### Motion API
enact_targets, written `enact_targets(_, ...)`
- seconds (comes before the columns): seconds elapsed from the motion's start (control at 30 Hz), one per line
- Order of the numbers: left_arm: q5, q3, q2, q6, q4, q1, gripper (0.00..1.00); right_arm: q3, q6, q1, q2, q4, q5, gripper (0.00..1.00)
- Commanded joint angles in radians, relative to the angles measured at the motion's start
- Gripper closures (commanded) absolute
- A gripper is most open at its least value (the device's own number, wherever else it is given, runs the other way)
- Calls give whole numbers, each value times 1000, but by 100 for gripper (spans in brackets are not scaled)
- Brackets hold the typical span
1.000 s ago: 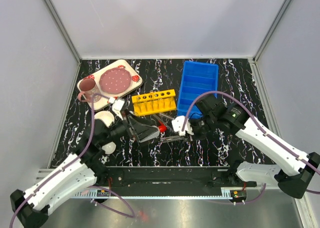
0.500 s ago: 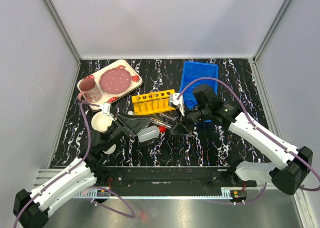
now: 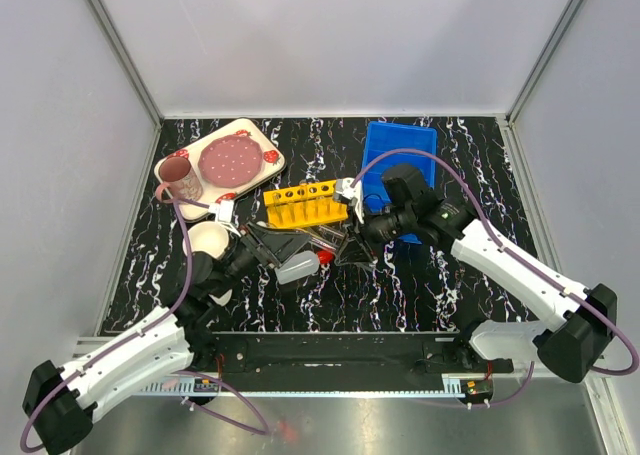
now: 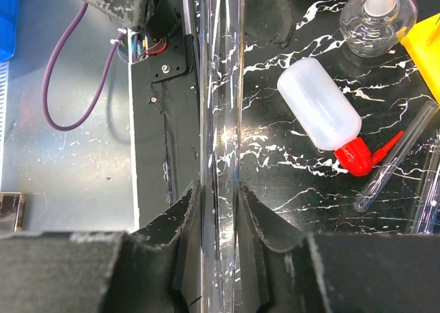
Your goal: Organize the chemistry lab equipment
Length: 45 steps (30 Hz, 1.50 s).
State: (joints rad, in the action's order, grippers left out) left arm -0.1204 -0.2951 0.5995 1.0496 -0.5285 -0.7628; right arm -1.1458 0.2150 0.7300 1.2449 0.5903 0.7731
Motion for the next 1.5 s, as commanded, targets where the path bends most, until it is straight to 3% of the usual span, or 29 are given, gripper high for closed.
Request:
enact_targets(0.0,25,-67,28,-49,-44,-12,31,-17,-34,-9,11,-60,32,75)
enact_targets(0.27,19,-62,46,-48,-56,-21,52,-25,-37,-9,25,-63,34,75)
enact_targets(0.3,22,-64,46,-51,-47,-21,59,-22,-37,-9,24,-64,35,75)
enact_targets(0.53,-1,-68,62,-53,-50,-21,81,-14,-37,-10,19,-67,31,70)
enact_targets(0.57,-4,-72,60,-51,-39,-21,82,-15,-36,-9,16,-66,28,57)
enact_targets(0.67,18,-87,37,-75,46,-21,84,-29,-17,-23,11,-55,23,34)
enact_targets(0.7,27,-105,30,-86,79,-17,84,-44,-13,-27,10,-43,19,21)
enact_targets(0.8,42,-166,6,-138,234,26,85,-83,1,-82,4,-8,9,6)
enact_targets(0.97,28,-289,55,-305,493,117,85,-187,58,-257,30,101,25,0)
enact_targets(1.2,59,-558,282,-624,640,148,85,-305,173,-506,128,339,92,0)
enact_targets(1.37,68,-746,428,-782,697,149,85,-99,227,-587,84,287,172,0)
enact_targets(1.47,77,-832,517,-862,735,148,85,86,185,-667,1,96,218,0)
